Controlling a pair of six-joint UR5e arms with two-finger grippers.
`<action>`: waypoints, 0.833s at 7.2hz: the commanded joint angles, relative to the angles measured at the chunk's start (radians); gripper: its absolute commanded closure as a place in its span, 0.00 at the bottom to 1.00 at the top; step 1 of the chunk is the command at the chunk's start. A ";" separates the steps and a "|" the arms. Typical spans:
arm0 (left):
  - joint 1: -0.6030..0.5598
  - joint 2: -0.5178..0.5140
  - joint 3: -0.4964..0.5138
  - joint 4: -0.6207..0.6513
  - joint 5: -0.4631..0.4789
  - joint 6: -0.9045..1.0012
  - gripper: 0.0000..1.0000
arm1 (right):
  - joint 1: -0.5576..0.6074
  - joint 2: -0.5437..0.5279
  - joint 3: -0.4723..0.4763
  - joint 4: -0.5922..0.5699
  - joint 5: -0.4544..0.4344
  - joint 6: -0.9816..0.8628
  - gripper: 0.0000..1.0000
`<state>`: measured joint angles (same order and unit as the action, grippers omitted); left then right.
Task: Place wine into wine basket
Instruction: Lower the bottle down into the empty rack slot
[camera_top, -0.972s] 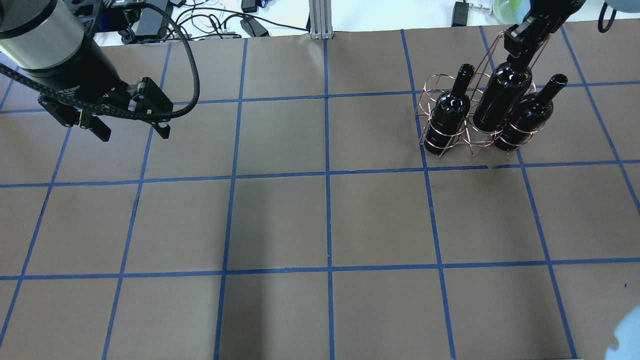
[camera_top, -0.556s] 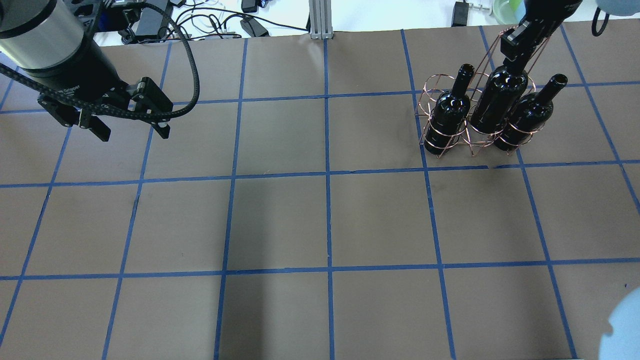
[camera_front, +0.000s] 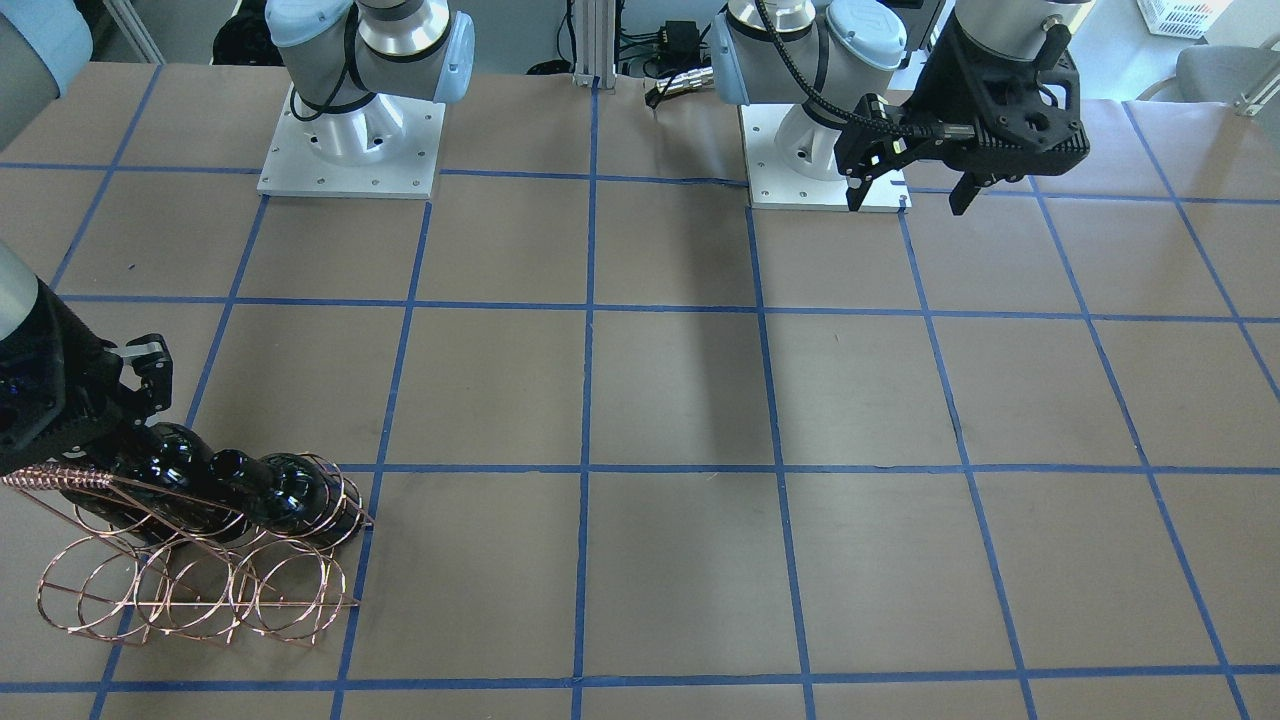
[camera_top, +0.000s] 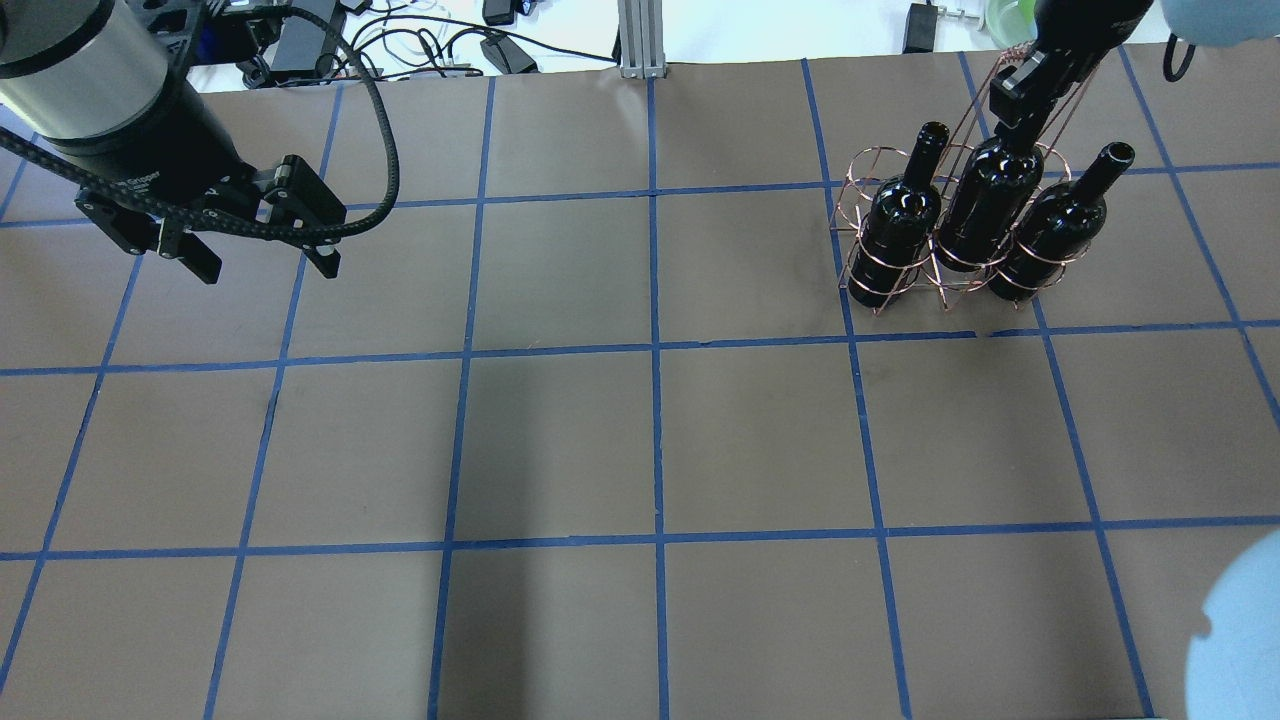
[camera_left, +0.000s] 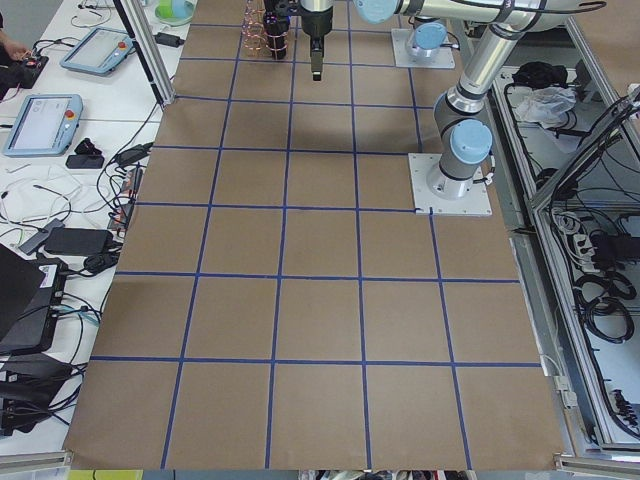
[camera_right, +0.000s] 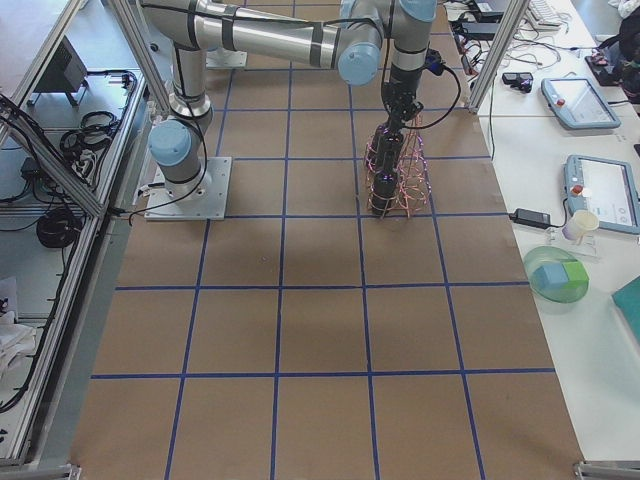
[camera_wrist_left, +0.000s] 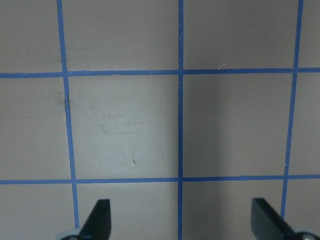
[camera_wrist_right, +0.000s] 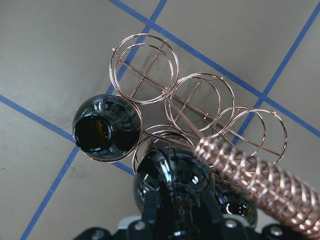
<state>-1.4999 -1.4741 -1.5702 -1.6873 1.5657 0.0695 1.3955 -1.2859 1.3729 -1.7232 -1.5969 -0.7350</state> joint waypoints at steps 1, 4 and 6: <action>0.000 0.000 -0.001 0.000 0.000 -0.001 0.00 | 0.000 0.004 0.009 -0.003 0.002 0.002 1.00; 0.000 0.000 0.001 0.000 0.000 0.001 0.00 | 0.000 0.000 0.029 -0.001 0.000 0.011 1.00; 0.000 0.000 -0.001 0.000 0.000 -0.001 0.00 | 0.000 0.000 0.043 0.005 -0.003 0.009 1.00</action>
<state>-1.5001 -1.4742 -1.5703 -1.6874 1.5662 0.0694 1.3958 -1.2853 1.4059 -1.7204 -1.5976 -0.7248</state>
